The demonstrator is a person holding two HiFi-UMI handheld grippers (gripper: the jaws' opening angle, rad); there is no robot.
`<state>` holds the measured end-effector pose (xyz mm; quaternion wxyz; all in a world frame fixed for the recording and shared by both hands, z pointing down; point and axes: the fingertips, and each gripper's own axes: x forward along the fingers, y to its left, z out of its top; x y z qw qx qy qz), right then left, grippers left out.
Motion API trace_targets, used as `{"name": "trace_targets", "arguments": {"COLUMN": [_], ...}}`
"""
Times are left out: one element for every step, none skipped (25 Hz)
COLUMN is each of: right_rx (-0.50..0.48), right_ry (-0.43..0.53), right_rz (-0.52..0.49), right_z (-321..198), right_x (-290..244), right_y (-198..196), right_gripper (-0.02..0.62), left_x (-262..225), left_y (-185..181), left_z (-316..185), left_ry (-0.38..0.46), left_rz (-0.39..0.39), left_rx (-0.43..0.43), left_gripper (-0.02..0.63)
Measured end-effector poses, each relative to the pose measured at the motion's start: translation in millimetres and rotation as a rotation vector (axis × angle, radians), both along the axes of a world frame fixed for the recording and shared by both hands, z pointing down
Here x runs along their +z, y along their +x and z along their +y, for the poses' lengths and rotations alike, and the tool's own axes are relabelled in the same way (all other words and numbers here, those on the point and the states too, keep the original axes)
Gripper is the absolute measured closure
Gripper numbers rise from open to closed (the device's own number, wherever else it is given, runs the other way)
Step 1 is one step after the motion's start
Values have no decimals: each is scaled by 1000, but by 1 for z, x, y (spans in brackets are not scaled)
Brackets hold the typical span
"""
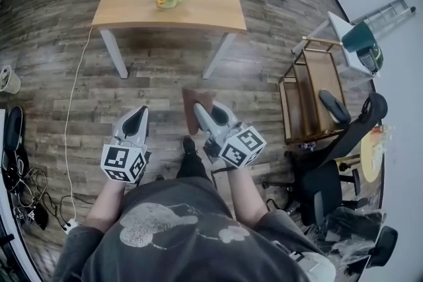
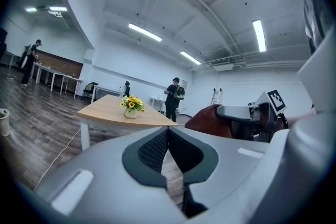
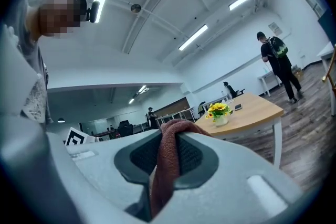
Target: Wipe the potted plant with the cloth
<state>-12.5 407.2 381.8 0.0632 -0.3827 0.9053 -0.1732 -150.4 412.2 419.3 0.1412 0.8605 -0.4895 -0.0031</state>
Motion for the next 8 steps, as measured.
{"name": "trace_targets", "arguments": {"right_rx": [3,6,8,9,9,8,6,5], "right_ry": [4,6,8,9,12,15,19,22], "right_rz": [6,9,10,12,17,25,34,43], "right_z": [5,11,17,25,33,42,50,58], "right_x": [-1,-1,-1,-1,-1,-1,-1,-2], "right_y": [-1,-2,-5,-8,-12,-17,-21,-26], "right_gripper": [554,554,554,554,554,554,554,554], "left_x": [-2,-3,-3,-2,-1,0,2,3], "left_y": [1,2,2,0,-2,-5,-7,-10], "left_z": [5,11,18,25,33,40,48,55], "left_ry": [5,7,7,4,2,0,-2,-3], "left_rz": [-3,-9,-16,-25,-34,-44,-53,-62], "left_rx": [12,23,32,38,43,47,52,58], "left_gripper": [588,588,588,588,588,588,588,588]}}
